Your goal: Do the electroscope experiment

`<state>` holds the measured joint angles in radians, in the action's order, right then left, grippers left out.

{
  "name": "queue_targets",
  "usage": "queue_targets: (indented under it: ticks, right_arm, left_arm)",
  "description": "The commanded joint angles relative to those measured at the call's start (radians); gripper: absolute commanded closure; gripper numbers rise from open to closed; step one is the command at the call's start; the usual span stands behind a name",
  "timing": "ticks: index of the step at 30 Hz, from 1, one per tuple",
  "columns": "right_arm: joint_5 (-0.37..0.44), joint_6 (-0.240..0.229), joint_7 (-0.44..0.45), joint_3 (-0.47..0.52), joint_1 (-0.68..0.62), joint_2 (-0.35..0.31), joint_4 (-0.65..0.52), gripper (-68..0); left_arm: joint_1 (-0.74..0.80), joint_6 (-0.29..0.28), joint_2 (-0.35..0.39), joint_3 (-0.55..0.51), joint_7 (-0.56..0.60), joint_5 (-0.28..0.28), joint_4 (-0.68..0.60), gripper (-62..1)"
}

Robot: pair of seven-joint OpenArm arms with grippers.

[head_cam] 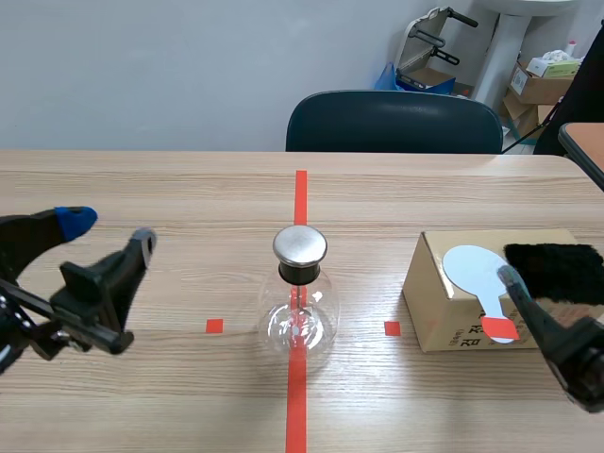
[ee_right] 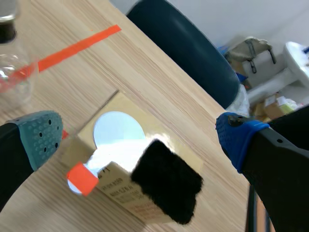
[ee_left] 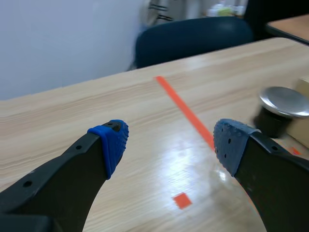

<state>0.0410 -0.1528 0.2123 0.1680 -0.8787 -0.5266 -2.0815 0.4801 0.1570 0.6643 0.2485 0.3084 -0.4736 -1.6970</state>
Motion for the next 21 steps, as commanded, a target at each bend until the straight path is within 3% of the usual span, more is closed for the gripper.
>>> queue_targets:
  ticks: [1, 4, 7, 13, 21]
  right_arm:
    - [0.047, -0.05, -0.025, -0.012, 0.056, 0.001, -0.01, -67.9]
    - [0.183, -0.143, -0.083, -0.023, 0.133, 0.001, -0.01, -67.9]
    - [0.261, -0.156, -0.148, -0.063, 0.207, 0.001, -0.01, -67.9]
    - [0.263, -0.155, -0.312, -0.186, 0.312, 0.001, -0.01, -67.9]
    - [0.263, -0.147, -0.331, -0.299, 0.361, 0.0, -0.01, -67.9]
  left_arm:
    - [0.023, -0.002, -0.005, -0.032, 0.005, -0.002, -0.02, -40.3]
    - [0.058, -0.002, -0.013, -0.101, 0.008, -0.002, -0.044, -40.3]
    - [0.114, -0.002, -0.013, -0.151, 0.008, -0.001, -0.1, -40.3]
    - [0.255, -0.002, -0.013, -0.208, 0.016, 0.014, -0.196, -40.3]
    - [0.384, -0.002, -0.013, -0.221, 0.103, 0.014, -0.21, -40.3]
